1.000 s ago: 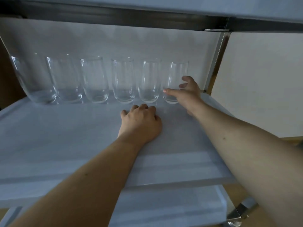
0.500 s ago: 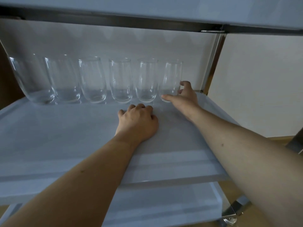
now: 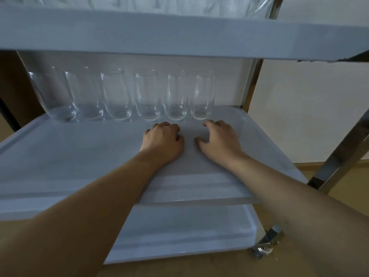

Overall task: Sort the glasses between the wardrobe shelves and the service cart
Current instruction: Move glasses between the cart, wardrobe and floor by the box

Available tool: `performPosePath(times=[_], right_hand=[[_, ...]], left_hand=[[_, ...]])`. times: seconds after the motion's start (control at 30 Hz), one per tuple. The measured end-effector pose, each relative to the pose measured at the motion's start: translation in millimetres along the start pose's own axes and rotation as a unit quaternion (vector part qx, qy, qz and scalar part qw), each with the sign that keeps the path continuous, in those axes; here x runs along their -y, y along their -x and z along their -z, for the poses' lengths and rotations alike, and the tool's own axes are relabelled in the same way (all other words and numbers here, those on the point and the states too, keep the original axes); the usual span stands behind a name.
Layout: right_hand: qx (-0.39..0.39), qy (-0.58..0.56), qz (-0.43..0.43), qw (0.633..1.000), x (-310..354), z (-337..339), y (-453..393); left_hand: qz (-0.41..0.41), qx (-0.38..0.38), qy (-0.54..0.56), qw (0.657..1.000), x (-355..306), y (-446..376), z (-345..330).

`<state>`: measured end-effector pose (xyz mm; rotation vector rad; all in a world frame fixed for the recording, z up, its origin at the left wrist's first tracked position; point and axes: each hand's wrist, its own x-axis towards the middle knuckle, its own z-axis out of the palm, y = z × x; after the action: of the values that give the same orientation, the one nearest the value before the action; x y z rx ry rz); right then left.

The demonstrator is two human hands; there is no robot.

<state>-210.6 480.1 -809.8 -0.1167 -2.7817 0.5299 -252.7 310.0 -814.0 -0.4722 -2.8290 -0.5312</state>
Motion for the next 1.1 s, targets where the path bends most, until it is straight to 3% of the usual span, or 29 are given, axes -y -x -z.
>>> performPosePath(times=[0.23, 0.47, 0.87, 1.0, 1.1], right_hand=[[0.064, 0.01, -0.031, 0.997, 19.9, 18.5, 40.7], [0.138, 0.056, -0.02, 0.989, 43.3, 67.9, 83.3], [0.26, 0.005, -0.152, 0.953, 109.0, 245.5, 160.2], [0.261, -0.008, -0.186, 0.947, 133.6, 317.8, 177.3], [0.247, -0.03, -0.222, 0.943, 154.4, 372.6, 188.3]], left_hand=[[0.018, 0.019, 0.033, 0.999, 0.7, 34.9, 21.2], [0.028, 0.108, 0.025, 0.993, -30.6, 82.7, 70.8], [0.074, 0.265, 0.045, 0.96, -104.2, 142.3, 246.9], [0.093, 0.274, 0.073, 0.954, -130.0, 142.8, 319.8], [0.06, 0.286, 0.08, 0.953, -159.6, 144.1, 369.8]])
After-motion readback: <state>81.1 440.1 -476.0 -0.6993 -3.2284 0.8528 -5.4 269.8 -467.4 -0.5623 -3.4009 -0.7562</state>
